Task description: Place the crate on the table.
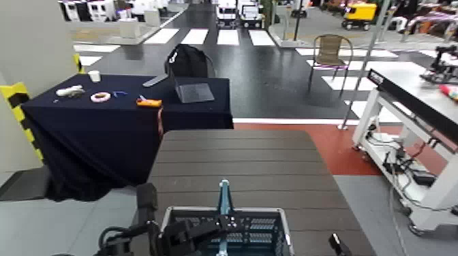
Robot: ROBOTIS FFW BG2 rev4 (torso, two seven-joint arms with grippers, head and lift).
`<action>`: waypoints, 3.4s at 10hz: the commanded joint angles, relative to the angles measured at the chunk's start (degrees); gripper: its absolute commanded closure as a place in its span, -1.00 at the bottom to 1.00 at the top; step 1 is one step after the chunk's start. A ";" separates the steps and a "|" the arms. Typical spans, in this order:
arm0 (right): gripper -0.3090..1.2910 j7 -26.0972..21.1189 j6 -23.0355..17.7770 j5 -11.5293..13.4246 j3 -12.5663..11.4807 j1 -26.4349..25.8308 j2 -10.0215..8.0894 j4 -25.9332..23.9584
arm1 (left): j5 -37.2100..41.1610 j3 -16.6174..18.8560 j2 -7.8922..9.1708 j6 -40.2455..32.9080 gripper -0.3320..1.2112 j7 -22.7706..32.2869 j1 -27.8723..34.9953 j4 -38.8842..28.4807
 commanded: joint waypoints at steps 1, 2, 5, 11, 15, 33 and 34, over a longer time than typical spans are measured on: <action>-0.45 0.00 0.00 0.01 0.00 -0.01 -0.04 -0.09 | 0.00 -0.05 -0.10 0.00 0.98 -0.07 0.05 0.00; -0.45 0.00 0.09 0.01 0.00 -0.01 -0.04 -0.09 | 0.00 -0.05 -0.10 0.00 0.98 -0.07 0.05 0.09; -0.45 0.00 0.09 0.01 0.18 -0.01 -0.04 -0.09 | 0.00 -0.41 -0.19 -0.27 0.98 -0.07 -0.39 0.70; -0.45 0.00 -0.35 0.18 0.35 -0.19 -0.04 0.00 | -8.00 -3.39 1.66 -2.46 0.98 -1.47 -8.92 6.85; -0.44 0.00 -0.62 0.18 0.44 -0.19 -0.22 0.09 | -13.71 -9.28 1.83 -8.09 0.98 -5.96 -19.03 17.31; -0.45 -0.18 -2.11 -0.78 1.76 -1.42 -0.75 1.23 | -16.43 -22.20 -7.31 -22.06 0.98 -10.53 -43.46 55.81; -0.44 -0.18 -2.11 -0.78 1.76 -1.42 -0.75 1.23 | -16.43 -22.11 -7.40 -22.06 0.98 -10.53 -43.46 55.90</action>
